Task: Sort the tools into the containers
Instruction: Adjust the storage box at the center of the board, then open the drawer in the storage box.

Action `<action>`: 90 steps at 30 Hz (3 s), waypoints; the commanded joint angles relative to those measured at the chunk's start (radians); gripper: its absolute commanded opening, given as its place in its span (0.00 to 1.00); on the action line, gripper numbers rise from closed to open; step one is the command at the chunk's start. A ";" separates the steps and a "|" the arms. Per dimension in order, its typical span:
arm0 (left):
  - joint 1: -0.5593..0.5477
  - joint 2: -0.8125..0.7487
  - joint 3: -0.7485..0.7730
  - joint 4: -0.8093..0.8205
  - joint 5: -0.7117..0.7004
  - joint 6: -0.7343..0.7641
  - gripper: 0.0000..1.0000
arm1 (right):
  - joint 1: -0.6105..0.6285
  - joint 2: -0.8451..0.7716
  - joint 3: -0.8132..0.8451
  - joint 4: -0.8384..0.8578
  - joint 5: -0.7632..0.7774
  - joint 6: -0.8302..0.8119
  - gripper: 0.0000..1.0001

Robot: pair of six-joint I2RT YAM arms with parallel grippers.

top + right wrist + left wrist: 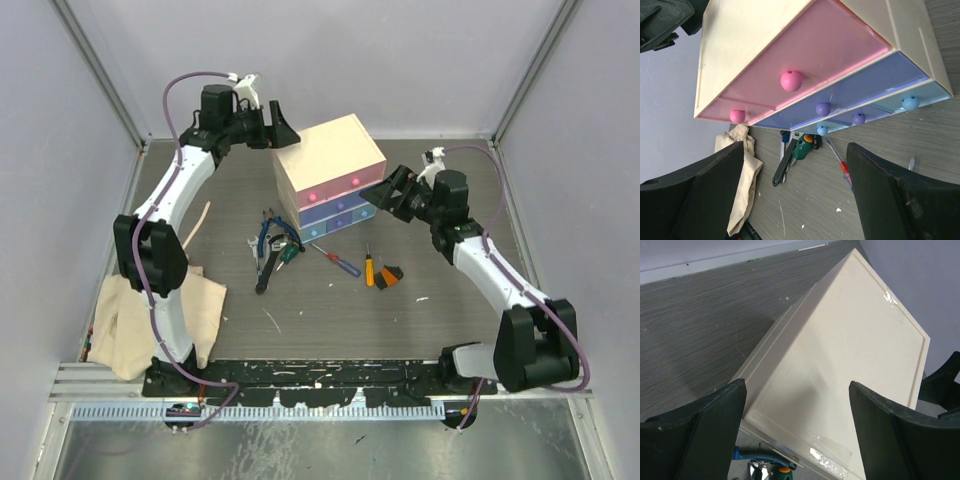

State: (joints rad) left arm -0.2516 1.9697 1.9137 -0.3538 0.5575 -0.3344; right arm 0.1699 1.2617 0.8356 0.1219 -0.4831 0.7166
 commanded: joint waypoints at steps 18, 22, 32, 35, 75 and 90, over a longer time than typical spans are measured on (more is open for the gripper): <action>0.006 -0.228 -0.249 0.017 0.064 0.019 0.65 | 0.036 0.368 0.376 0.164 -0.067 -0.014 0.77; 0.006 -0.278 -0.291 0.000 0.007 0.034 0.69 | 0.041 0.431 0.456 0.144 -0.069 -0.027 0.77; 0.006 -0.309 -0.290 -0.045 -0.105 0.053 0.85 | 0.020 0.428 0.562 0.002 0.073 -0.138 0.82; 0.006 -0.316 -0.285 -0.046 -0.123 0.045 0.87 | 0.001 0.350 0.509 -0.036 0.135 -0.167 0.84; -0.025 -0.422 -0.476 0.058 -0.238 -0.068 0.97 | 0.186 0.093 -0.121 0.495 0.229 0.343 0.71; -0.026 -0.365 -0.421 -0.016 -0.246 -0.057 0.90 | 0.184 0.093 -0.139 0.480 0.248 0.309 0.69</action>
State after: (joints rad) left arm -0.2756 1.6051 1.4357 -0.3695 0.3172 -0.4038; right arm 0.3515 1.3678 0.6922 0.5110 -0.2226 1.0245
